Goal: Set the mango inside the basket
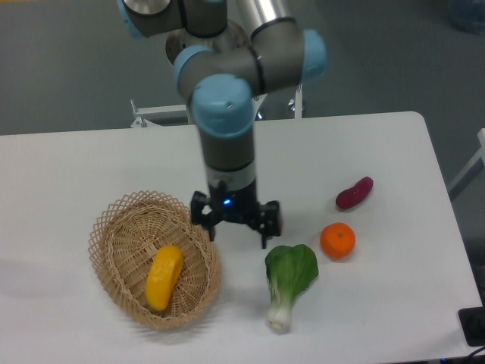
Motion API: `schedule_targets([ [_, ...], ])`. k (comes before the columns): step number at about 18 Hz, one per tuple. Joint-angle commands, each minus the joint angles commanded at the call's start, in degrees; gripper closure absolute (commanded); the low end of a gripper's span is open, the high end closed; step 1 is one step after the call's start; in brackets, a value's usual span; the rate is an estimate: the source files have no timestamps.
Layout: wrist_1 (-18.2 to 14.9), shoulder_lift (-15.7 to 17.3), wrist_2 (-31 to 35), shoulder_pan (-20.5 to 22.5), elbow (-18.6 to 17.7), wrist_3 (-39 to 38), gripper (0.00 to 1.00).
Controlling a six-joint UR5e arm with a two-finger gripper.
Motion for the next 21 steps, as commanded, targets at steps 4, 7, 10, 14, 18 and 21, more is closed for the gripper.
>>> schedule_targets([
  [4,-5.5,2.1,-0.3,4.4,0.0,8.6,0.00],
  [7,-6.0,3.0,-1.8,7.0,-0.3,12.1,0.00],
  [10,-5.9,3.0,-2.5,7.8,0.1,12.5,0.00],
  [14,-5.7,3.0,-2.5,8.4,0.5,12.5,0.00],
  [18,-5.6,3.0,-2.4,8.7,0.5,12.5,0.00],
  [21,-5.6,3.0,-2.5,9.1,0.5,12.6,0.00],
])
